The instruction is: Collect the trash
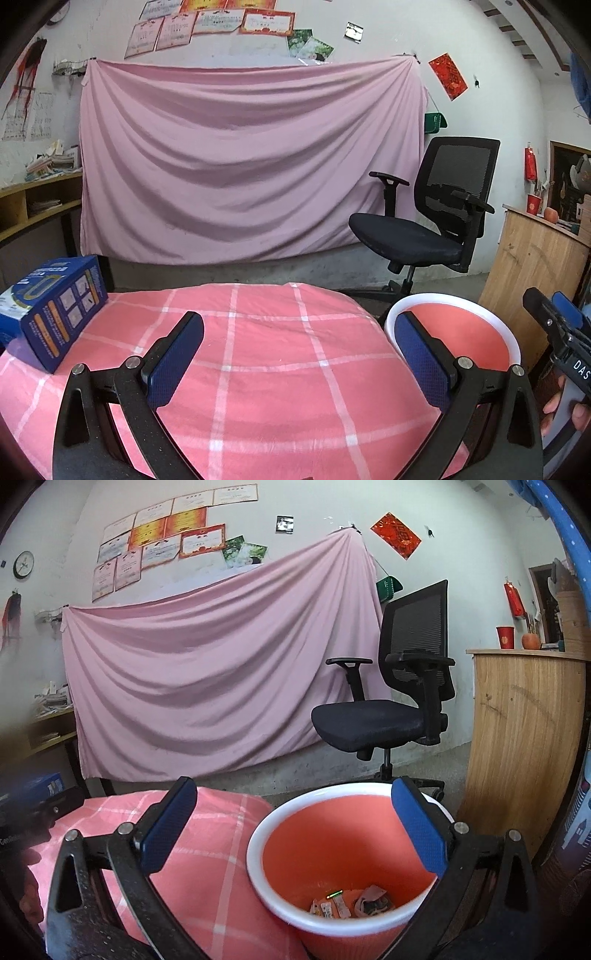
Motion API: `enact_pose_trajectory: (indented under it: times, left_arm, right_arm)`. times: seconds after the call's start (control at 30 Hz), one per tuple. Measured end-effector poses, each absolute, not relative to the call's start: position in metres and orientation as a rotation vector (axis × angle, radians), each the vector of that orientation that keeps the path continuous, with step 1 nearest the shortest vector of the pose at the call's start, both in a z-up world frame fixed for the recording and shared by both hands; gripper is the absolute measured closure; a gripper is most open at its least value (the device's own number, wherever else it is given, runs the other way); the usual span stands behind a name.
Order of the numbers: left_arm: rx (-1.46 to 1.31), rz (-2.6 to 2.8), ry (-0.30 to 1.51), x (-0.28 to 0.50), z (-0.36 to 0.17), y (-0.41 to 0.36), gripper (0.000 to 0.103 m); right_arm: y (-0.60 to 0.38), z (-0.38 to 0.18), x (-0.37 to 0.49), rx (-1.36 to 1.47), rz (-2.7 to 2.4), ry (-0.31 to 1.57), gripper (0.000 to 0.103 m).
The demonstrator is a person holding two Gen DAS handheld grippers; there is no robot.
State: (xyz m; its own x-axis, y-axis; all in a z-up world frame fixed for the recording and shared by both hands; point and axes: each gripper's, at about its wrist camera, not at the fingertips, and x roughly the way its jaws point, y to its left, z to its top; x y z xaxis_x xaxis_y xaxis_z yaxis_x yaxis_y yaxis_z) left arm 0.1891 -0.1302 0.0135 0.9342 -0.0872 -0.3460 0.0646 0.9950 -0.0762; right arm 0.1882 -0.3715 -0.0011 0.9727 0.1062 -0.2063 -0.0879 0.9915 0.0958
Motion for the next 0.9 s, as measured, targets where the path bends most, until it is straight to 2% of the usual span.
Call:
enact_pose_trajectory:
  times: [0.9]
  left_arm:
    - [-0.034, -0.071, 0.289, 0.075, 0.002, -0.076, 0.002]
  right_arm:
    - [-0.307, -0.005, 0.071, 0.063, 0.092, 0.139, 0.0]
